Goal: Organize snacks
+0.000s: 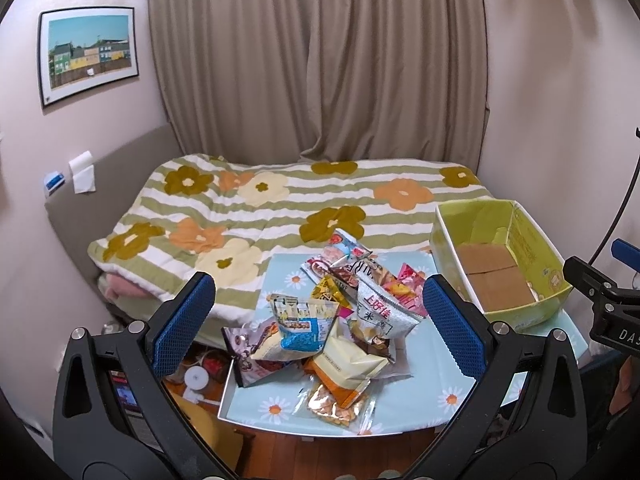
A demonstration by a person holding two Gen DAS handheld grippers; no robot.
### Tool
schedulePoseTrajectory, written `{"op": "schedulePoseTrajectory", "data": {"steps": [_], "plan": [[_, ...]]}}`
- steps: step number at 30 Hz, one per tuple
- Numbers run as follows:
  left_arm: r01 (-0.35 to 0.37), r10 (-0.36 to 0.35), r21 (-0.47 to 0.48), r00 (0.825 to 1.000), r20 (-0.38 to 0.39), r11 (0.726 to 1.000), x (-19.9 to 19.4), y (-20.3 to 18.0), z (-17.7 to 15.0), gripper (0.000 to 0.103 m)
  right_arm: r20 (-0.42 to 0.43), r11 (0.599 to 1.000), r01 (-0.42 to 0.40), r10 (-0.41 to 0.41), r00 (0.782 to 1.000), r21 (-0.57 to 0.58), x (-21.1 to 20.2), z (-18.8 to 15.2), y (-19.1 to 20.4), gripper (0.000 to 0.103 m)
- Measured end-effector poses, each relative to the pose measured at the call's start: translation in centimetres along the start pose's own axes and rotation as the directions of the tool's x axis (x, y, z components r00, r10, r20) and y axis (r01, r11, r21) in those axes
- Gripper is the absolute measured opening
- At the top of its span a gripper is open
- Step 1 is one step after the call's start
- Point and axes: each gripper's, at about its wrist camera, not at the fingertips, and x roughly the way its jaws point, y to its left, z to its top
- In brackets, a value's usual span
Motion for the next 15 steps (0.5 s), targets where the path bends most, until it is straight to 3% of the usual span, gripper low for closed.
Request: {"op": "schedulePoseTrajectory", "data": {"steps": [15], "plan": [[0.006, -0.006, -0.003, 1.000, -0.020, 1.000, 0.50, 0.04, 0.18, 0.103, -0.002, 1.000, -0.009, 0.009, 1.000, -0.002, -0.18, -0.27, 0.36, 0.103]]}}
